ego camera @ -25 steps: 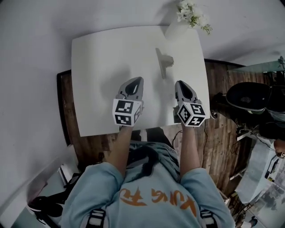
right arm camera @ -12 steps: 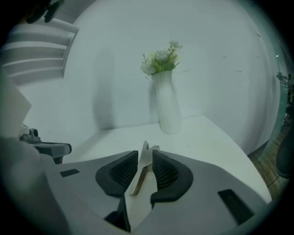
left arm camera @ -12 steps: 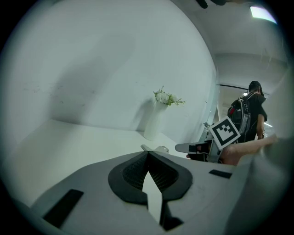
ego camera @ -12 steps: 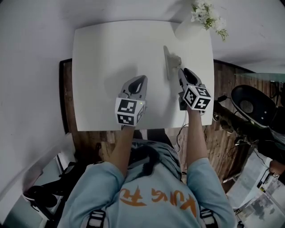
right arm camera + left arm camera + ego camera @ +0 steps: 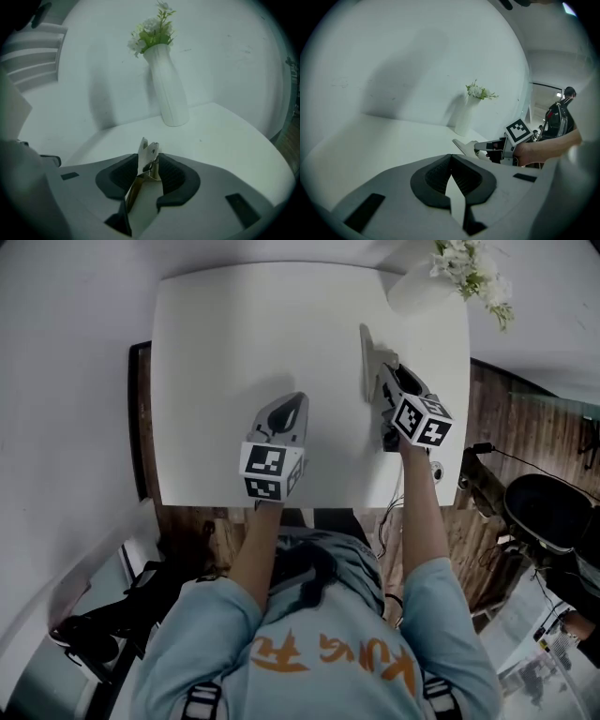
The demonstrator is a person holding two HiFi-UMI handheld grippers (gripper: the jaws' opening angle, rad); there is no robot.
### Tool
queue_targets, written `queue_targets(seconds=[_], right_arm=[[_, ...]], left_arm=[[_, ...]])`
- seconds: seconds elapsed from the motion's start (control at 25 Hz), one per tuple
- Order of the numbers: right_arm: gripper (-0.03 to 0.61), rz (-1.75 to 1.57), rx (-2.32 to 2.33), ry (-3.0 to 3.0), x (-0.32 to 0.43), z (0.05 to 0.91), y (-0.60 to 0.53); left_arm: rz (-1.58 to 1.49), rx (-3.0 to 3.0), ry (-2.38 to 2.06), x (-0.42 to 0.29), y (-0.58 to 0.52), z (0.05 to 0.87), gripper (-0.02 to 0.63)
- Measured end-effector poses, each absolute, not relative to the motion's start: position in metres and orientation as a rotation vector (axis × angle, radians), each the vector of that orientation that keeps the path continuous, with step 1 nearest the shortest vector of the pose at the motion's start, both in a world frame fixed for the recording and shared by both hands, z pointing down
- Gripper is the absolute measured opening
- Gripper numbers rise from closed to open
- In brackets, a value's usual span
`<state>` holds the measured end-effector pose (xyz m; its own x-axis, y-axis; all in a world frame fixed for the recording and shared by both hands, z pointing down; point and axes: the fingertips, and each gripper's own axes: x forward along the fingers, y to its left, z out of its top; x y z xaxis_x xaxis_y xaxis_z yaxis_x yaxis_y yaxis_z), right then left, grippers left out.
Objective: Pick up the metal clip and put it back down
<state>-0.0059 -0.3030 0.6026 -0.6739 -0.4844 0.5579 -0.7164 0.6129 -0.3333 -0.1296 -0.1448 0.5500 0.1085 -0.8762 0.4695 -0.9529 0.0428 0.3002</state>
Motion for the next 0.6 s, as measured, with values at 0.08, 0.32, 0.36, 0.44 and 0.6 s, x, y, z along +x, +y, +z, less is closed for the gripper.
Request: queue_targets(seconds=[0.08,0.32,0.36,0.44,0.6], right_arm=[[0.139,0.790,0.959,-2.414,-0.008,0.605,-0.304],[0.080,0.904,0.966,-2.455,-0.018,0.595,-0.298],[0.058,0.923,0.965,-2.467,-0.021,0.592,-0.297],[0.037,0.917,0.955,-2.472,-0.027,0.586,-0.292],[0.034,0.877,0.936,-2.479,-0.034,0.574,-0.280]], left_arm=[[0.176,1.835,-1.786,-0.131,-0.142,0.550,0.025],[0.146,1.857,-1.790,-0.132,-0.138,0.542,0.025],[0.144,1.861,-1.790,-0.132,-0.138,0.540,0.025],[0.145,1.868,-1.794,-0.134,-0.134,0.536,0.025],[0.144,1.892,-1.804,-0.139,-0.128,0.525,0.025]])
